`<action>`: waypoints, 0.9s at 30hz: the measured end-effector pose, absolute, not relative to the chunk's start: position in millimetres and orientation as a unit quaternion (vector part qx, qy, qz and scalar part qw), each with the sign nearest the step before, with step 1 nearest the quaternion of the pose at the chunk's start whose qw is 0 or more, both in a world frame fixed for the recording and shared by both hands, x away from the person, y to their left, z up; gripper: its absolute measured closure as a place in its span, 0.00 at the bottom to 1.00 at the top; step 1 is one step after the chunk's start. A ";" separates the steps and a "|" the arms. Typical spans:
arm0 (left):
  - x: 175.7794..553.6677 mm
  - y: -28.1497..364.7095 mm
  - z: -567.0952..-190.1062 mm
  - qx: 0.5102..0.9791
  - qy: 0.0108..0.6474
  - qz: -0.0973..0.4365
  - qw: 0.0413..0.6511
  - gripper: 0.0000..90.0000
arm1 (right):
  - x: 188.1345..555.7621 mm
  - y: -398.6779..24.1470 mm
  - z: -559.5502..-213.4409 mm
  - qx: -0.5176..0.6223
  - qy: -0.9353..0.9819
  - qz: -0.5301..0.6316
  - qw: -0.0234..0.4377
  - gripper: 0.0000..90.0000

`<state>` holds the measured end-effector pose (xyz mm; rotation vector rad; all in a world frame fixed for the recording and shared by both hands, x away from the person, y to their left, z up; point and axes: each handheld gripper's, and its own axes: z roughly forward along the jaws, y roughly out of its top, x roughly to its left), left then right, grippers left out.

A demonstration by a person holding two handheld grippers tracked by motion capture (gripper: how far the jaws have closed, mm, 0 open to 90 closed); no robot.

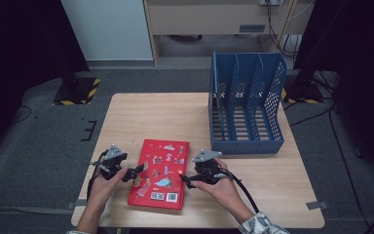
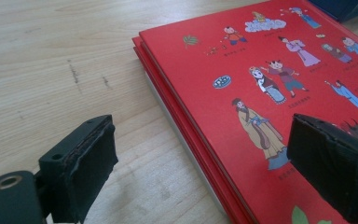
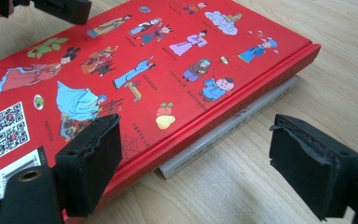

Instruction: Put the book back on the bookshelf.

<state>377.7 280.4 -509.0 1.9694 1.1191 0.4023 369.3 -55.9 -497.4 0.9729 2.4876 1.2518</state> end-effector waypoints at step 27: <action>380.8 259.4 -517.7 0.798 0.424 0.108 0.415 0.06 | 369.3 -36.0 -513.5 0.326 0.848 0.415 0.049 0.09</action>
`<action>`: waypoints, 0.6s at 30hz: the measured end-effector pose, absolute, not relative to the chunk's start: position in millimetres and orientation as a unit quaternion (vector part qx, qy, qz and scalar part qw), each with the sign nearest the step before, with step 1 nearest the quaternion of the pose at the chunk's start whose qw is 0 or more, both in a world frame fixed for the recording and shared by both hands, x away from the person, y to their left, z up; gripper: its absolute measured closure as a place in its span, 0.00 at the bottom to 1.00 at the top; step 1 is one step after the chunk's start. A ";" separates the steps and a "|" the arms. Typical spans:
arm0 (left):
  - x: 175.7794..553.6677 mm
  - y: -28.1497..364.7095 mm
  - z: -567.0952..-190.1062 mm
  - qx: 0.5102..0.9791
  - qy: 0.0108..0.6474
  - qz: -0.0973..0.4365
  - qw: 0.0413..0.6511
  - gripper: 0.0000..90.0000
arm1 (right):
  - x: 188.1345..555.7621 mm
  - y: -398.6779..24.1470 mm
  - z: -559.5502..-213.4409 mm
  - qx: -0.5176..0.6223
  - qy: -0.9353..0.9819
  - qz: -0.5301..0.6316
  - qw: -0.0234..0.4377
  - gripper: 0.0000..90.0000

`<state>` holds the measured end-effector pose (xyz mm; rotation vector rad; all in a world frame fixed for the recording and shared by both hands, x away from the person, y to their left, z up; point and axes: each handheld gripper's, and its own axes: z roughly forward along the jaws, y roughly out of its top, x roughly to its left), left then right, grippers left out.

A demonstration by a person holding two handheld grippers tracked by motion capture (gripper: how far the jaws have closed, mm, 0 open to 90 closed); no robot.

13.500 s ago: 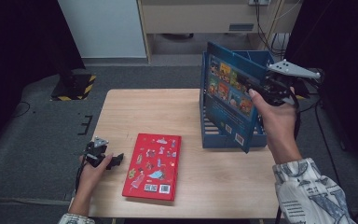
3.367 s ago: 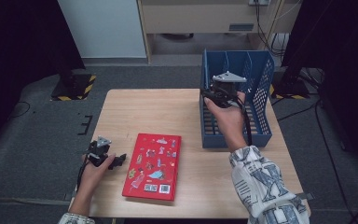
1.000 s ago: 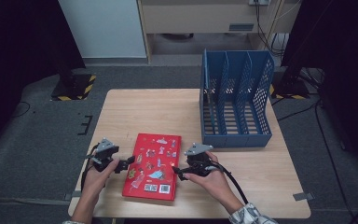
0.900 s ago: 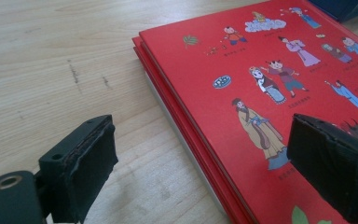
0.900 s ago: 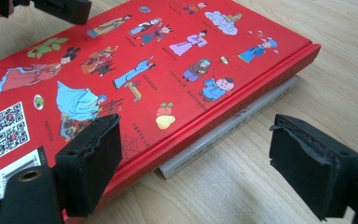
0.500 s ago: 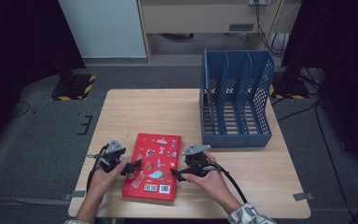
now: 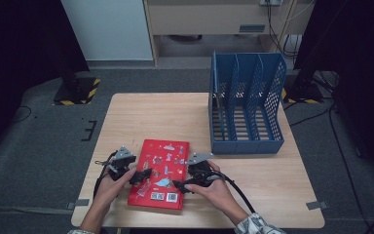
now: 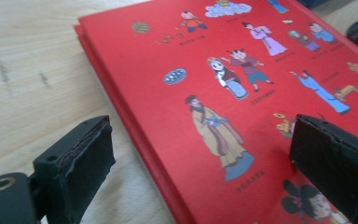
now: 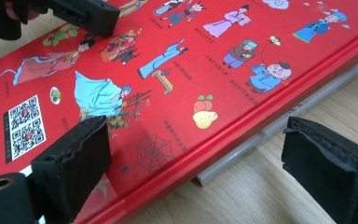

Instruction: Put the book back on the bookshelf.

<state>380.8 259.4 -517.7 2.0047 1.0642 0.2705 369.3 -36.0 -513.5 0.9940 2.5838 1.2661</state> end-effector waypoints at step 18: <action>385.2 256.7 -523.8 0.797 0.426 0.071 0.423 0.01 | 373.5 -31.5 -519.0 0.334 0.841 0.425 0.035 0.05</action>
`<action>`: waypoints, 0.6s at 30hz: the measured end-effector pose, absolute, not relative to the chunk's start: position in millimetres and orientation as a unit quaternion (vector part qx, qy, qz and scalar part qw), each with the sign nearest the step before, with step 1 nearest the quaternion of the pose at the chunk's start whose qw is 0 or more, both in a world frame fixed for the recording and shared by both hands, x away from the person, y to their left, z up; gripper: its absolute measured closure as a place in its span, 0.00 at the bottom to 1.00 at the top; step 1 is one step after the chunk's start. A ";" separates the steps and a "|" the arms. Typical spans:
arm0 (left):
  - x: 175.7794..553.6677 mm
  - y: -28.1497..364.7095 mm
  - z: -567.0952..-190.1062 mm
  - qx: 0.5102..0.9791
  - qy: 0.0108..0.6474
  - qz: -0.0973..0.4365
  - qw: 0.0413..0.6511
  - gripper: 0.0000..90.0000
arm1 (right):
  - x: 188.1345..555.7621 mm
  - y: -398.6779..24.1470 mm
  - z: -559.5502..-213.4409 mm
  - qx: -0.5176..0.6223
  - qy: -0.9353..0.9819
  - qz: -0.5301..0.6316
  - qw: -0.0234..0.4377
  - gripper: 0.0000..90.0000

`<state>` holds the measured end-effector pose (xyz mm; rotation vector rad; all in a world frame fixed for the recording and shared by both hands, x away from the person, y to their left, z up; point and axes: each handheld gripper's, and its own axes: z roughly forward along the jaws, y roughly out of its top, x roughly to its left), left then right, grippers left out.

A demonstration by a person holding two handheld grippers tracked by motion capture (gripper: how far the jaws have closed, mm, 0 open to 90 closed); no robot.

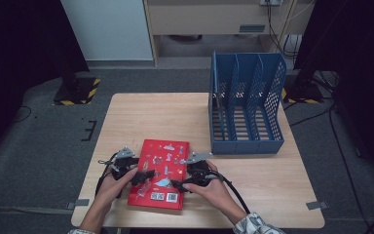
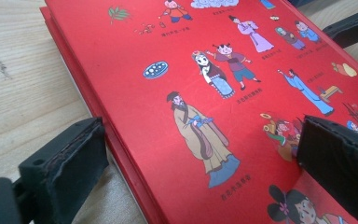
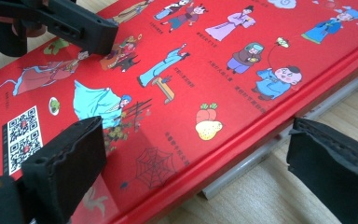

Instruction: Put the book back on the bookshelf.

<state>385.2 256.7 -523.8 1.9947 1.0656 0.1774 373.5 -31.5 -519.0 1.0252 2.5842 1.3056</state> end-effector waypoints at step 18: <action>392.4 261.3 -530.8 0.783 0.441 0.039 0.438 0.00 | 381.0 -29.2 -522.6 0.343 0.838 0.423 0.018 0.00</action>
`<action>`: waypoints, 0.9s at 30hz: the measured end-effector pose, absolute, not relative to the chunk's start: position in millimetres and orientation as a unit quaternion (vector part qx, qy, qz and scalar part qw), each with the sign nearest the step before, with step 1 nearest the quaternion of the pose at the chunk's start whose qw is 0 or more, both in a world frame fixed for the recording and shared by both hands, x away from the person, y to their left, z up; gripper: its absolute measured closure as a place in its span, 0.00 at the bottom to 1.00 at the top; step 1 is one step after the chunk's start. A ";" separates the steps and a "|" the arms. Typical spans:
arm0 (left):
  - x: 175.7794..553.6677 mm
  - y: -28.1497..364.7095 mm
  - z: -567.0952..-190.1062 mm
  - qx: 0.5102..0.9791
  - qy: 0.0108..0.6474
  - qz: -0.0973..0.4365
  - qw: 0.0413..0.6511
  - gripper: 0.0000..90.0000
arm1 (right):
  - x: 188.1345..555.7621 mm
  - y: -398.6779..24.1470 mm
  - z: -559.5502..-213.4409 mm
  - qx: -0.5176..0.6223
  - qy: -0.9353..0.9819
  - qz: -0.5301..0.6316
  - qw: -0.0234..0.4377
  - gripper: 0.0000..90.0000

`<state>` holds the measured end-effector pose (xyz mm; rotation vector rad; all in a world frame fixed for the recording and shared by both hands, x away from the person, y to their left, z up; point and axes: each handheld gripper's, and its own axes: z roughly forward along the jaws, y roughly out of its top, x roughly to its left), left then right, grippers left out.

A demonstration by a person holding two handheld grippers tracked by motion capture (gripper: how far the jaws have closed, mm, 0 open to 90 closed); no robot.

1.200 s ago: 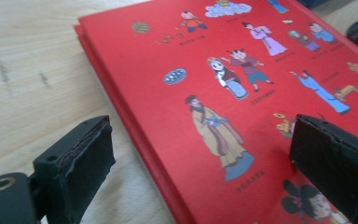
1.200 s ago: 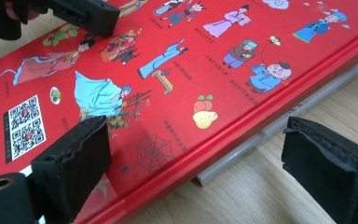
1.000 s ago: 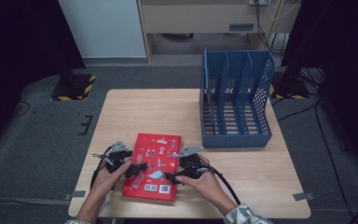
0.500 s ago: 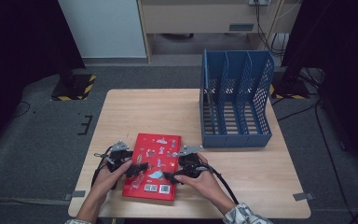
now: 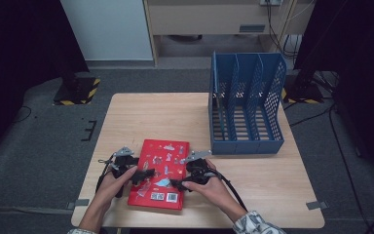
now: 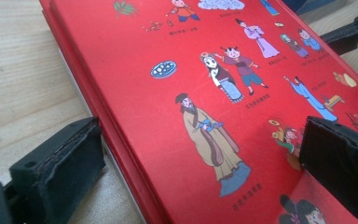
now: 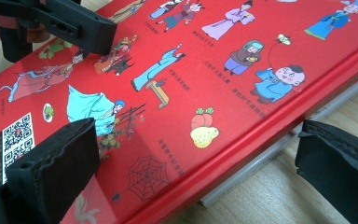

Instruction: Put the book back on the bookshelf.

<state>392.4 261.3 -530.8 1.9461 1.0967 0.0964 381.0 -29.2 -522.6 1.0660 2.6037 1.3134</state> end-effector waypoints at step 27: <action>391.4 260.5 -511.0 0.798 0.435 0.062 0.411 0.08 | 389.6 -9.4 -502.4 0.355 0.855 0.374 0.053 0.08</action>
